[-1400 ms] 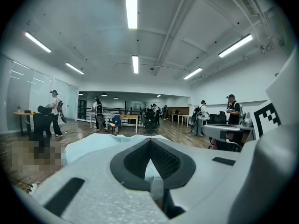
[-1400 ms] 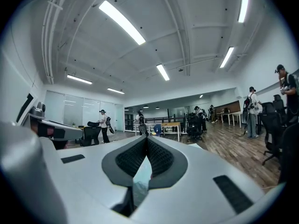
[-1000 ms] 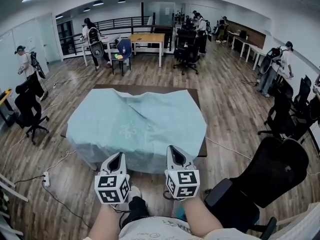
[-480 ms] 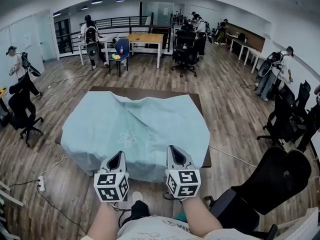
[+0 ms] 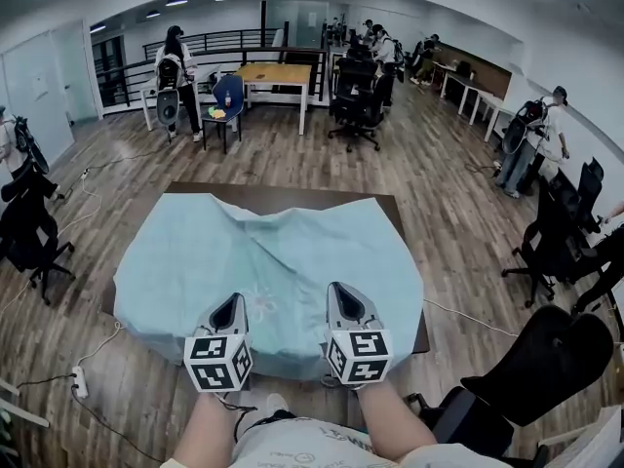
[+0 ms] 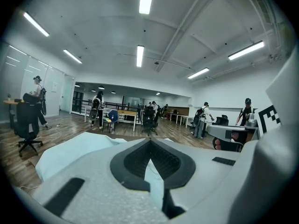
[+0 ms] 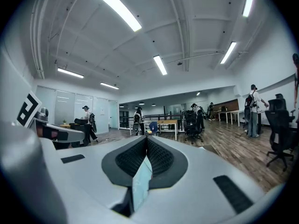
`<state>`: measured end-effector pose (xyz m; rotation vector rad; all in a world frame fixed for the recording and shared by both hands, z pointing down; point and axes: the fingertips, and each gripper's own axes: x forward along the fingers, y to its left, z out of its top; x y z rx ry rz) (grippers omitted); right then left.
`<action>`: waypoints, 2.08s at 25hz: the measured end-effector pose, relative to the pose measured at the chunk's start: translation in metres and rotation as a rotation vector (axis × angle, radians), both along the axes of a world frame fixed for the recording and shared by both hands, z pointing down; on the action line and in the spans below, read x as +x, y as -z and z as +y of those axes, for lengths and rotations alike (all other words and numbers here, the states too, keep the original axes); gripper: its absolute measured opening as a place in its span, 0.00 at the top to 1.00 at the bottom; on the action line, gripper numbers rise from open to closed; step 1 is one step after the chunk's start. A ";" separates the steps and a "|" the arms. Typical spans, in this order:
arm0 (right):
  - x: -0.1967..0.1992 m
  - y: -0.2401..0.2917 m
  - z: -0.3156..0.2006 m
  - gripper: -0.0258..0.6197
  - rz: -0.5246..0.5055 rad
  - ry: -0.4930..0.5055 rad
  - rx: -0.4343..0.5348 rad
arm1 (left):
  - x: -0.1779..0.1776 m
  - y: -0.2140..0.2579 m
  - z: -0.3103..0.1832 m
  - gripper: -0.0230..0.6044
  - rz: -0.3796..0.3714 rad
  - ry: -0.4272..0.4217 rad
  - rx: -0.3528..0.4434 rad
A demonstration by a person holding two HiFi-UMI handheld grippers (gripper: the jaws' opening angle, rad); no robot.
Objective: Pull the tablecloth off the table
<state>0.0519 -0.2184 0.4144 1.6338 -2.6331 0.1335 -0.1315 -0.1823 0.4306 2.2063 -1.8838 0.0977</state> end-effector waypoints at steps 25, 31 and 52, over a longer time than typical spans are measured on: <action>-0.051 -0.071 -0.155 0.94 0.065 -0.164 -0.140 | -0.113 -0.066 -0.173 0.95 -0.011 -0.027 -0.146; -0.019 -0.096 -0.180 0.94 0.083 -0.203 -0.168 | -0.116 -0.093 -0.194 0.95 -0.039 0.010 -0.185; 0.079 -0.270 -0.267 0.57 0.210 -0.201 -0.595 | -0.162 -0.284 -0.274 0.58 -0.168 0.012 -0.616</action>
